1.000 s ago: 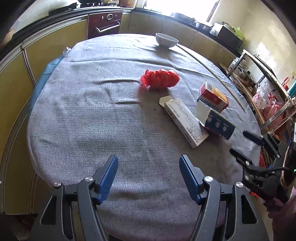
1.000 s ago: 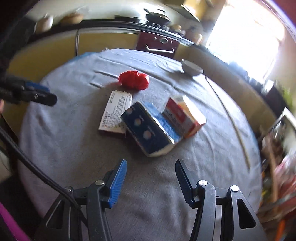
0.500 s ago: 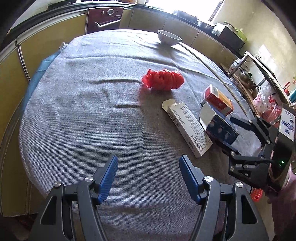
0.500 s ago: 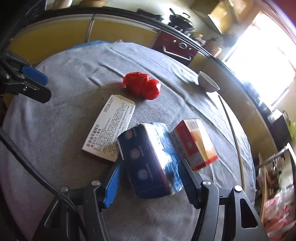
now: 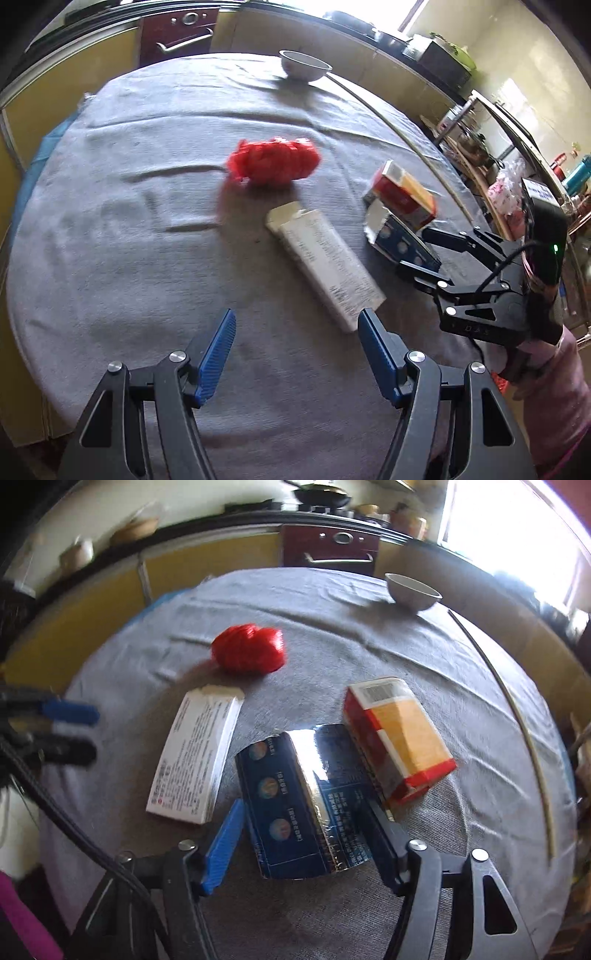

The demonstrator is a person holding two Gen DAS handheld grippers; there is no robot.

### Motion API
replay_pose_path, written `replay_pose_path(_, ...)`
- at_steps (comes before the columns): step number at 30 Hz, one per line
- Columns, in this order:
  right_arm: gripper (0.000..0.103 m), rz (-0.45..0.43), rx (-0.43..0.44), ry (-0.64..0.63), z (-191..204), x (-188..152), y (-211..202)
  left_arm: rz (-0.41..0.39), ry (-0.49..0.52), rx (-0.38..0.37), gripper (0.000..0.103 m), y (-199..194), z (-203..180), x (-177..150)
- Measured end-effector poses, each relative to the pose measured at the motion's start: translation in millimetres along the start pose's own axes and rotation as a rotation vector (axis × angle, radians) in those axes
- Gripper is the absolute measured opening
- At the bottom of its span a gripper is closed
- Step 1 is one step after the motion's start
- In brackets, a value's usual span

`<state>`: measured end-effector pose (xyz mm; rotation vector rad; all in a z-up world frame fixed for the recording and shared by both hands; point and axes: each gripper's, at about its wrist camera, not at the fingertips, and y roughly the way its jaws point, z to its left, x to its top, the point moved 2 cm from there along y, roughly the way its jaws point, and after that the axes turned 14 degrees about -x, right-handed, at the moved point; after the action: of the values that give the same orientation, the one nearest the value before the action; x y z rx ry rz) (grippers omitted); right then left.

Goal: Collect trash
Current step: 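Grasp the blue box with the right tool and lift it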

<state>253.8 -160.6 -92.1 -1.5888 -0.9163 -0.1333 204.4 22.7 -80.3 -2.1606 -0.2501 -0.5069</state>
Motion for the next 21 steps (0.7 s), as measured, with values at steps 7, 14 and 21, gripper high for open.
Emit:
replay_pose_path(7,0.075,0.026,0.083,0.084,-13.8,5.5,7.7,0.008,-0.028,-0.007,0.069,-0.4,-0.2,-4.6)
replay_pose_path(14,0.074,0.049,0.091,0.099,-2.9,5.9,18.3,-0.011,-0.117,0.022,0.069,-16.1,23.2,-10.2)
replay_pose_path(21,0.046,0.038,0.162,0.273,-17.9,-4.0,6.8,-0.011,-0.092,0.019,0.069,-18.3,13.1,-8.5)
